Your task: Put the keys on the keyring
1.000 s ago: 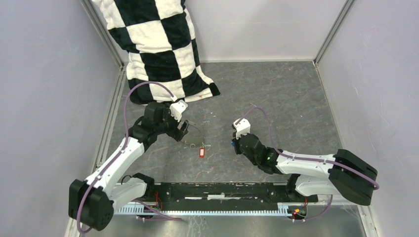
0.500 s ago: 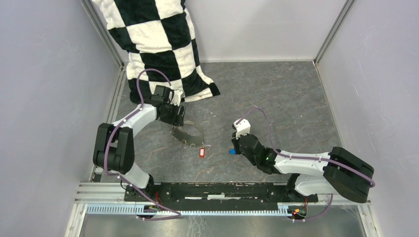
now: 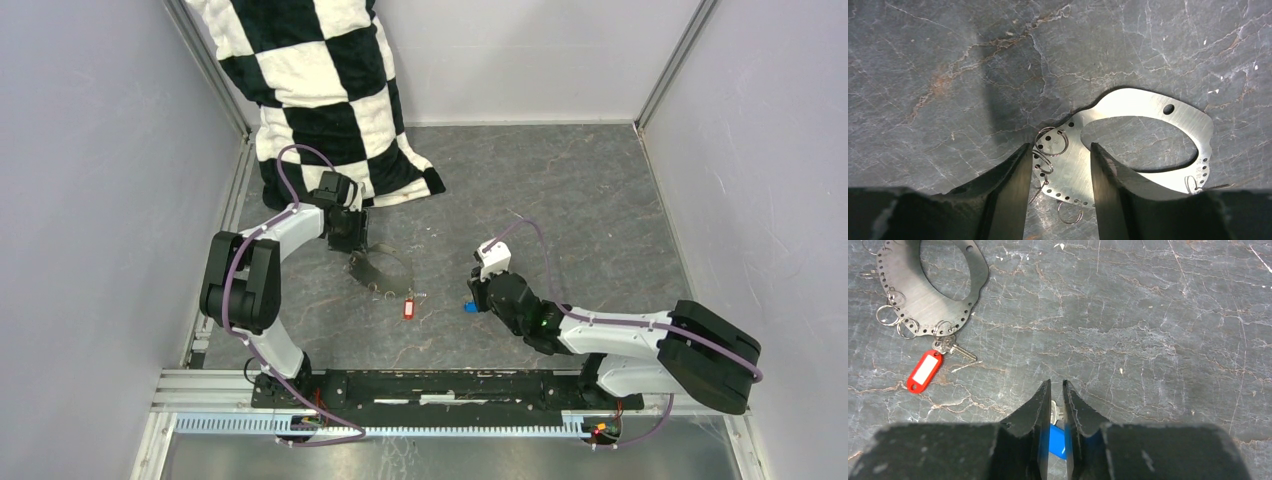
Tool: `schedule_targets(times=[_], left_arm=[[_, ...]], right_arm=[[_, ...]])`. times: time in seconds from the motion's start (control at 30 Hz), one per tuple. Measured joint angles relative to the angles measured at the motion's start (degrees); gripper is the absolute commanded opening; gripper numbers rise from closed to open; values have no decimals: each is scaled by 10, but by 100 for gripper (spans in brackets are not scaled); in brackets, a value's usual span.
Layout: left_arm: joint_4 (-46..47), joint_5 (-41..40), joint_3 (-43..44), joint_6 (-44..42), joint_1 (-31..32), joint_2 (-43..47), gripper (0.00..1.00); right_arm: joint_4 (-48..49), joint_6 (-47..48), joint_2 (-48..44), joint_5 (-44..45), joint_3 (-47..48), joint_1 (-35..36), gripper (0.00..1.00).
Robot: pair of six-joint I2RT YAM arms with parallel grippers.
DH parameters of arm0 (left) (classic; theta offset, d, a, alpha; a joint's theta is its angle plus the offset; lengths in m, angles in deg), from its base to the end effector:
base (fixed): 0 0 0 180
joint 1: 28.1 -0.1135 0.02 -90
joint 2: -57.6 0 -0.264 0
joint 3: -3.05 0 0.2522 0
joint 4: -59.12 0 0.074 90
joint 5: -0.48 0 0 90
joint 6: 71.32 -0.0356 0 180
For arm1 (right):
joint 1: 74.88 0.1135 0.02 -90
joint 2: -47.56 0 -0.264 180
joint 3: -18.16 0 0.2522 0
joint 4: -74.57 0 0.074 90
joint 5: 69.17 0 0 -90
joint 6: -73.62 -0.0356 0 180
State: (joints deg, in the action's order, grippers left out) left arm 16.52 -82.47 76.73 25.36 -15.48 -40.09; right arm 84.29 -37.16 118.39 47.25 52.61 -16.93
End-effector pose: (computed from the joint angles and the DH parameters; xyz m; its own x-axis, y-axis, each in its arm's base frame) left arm 0.3202 -0.0762 0.1722 -0.9203 0.0878 -0.3812 0.1584 0.9746 -0.1581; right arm 0.1360 0.1874 0.1658 -0.4171 -0.0674 -0.9064 -0.4279 0.8944 0.1304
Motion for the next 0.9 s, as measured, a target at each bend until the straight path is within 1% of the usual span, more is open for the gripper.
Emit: schedule_targets(times=[0.4,0.57,0.7,0.77,0.83,0.9], left_arm=[[24,-10,0,21,0,-4,30],[28,-9,0,23,0,-15,29],[34,-9,0,23,0,-22,37],[35,-8,0,23,0,-24,38],[36,-6,0,23,1,-24,34],[37,-5,0,25,1,-24,26]], right_arm=[[20,0,-15,-12,-10,-1,17],[25,-1,-19,-17,-14,-1,16],[26,-3,-20,-20,-16,-1,16],[27,-4,-22,-21,-18,-1,16],[28,-5,-23,-22,-18,-1,16],[29,-5,-23,-22,-19,-1,15]])
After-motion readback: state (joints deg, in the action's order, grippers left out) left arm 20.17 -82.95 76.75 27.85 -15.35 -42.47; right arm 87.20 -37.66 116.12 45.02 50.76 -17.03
